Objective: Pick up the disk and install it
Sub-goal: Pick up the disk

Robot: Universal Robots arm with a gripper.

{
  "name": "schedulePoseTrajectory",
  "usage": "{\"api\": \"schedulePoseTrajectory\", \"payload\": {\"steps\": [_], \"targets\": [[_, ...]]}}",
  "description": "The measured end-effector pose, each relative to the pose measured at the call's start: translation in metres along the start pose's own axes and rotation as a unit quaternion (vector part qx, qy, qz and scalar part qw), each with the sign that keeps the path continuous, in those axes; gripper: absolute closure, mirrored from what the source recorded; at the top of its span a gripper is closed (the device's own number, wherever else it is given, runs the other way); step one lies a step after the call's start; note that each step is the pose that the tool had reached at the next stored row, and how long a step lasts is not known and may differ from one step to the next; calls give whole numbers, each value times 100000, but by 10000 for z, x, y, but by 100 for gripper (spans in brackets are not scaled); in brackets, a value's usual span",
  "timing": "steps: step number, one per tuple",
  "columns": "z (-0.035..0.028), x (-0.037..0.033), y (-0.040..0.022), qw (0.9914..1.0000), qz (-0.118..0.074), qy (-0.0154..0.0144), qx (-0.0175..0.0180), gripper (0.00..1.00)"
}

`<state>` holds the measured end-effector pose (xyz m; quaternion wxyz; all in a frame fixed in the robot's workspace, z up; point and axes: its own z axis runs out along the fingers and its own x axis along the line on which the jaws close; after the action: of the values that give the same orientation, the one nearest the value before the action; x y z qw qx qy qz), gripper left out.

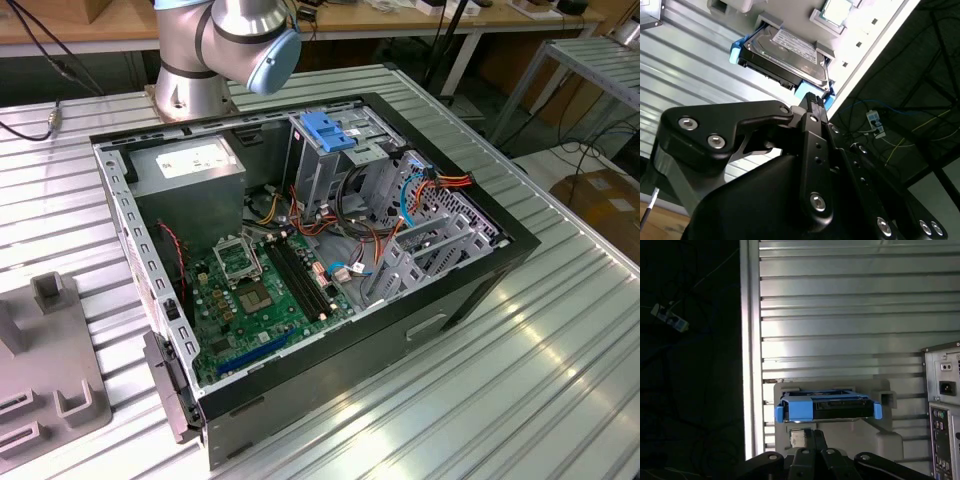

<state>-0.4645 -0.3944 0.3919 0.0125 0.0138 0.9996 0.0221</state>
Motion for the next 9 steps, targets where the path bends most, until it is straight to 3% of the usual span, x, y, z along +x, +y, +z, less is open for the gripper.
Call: {"api": "schedulePoseTrajectory", "payload": {"steps": [3, 6, 9], "targets": [[1, 0, 0, 99960, -2838, 120, -71, 90], [1, 0, 0, 99801, -6305, 274, -155, 90], [1, 0, 0, 99503, -9950, 434, -242, 90]]}}
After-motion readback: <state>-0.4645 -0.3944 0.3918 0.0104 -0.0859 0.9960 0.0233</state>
